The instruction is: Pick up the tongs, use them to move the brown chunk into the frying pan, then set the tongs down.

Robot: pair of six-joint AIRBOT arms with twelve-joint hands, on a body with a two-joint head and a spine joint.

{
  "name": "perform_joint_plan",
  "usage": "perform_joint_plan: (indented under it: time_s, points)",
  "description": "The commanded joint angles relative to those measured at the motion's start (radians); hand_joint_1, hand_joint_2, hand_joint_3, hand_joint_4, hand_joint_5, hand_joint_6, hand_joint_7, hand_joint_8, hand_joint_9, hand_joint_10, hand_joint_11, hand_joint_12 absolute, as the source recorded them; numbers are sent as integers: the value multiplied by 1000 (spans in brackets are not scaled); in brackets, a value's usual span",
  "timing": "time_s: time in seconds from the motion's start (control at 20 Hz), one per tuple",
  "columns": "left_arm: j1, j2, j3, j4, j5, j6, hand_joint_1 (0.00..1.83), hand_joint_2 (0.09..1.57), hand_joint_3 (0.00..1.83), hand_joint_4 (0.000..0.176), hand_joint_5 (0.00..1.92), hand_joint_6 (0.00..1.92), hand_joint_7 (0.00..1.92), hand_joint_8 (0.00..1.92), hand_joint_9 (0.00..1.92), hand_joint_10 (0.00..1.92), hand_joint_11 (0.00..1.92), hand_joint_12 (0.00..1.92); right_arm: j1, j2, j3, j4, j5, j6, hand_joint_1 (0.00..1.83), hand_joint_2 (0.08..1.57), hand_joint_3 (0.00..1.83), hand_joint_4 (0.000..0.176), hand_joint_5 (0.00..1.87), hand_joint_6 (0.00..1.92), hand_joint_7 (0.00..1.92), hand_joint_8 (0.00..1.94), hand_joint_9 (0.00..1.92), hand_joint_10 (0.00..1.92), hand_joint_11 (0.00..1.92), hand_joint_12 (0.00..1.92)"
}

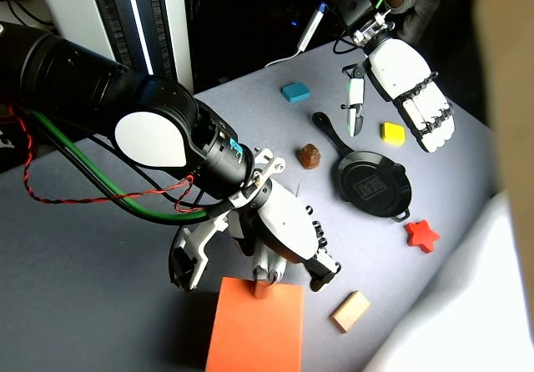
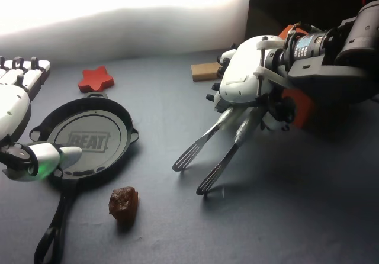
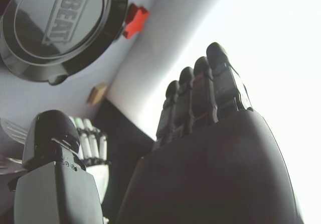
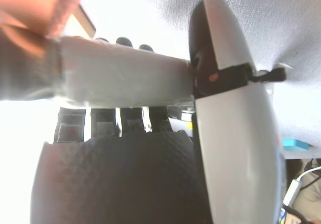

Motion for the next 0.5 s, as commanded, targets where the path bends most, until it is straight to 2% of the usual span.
perform_joint_plan:
  time_s: [0.0,0.15,0.2,0.25,0.45]
  points:
    - [-6,12,1,51,-100,-3,534,1029,1,0,21,0,70,3,42,0,0,303,15,7,3,-17,61,-3,1021,1155,49,0,507,108,519,38,410,153,0,1295]
    - [-6,12,1,51,-102,-4,516,1035,3,0,21,0,65,0,39,0,0,307,28,10,1,-17,59,5,1005,1175,37,0,535,114,551,21,406,221,0,1339]
    - [-4,12,1,51,-102,-5,529,1037,3,0,22,1,63,0,37,0,0,291,36,14,-5,-17,61,10,999,1186,29,0,543,122,564,12,378,305,0,1362]
    - [-3,12,0,51,-102,-7,504,1050,8,0,14,1,65,2,40,2,0,279,42,18,-12,-17,63,10,1016,1191,18,0,563,160,606,14,328,506,0,1420]
    - [-4,12,1,51,-103,-12,502,1051,5,0,2,0,46,0,25,0,0,262,76,42,-53,-17,64,10,946,1234,29,0,599,213,646,21,315,631,0,1472]
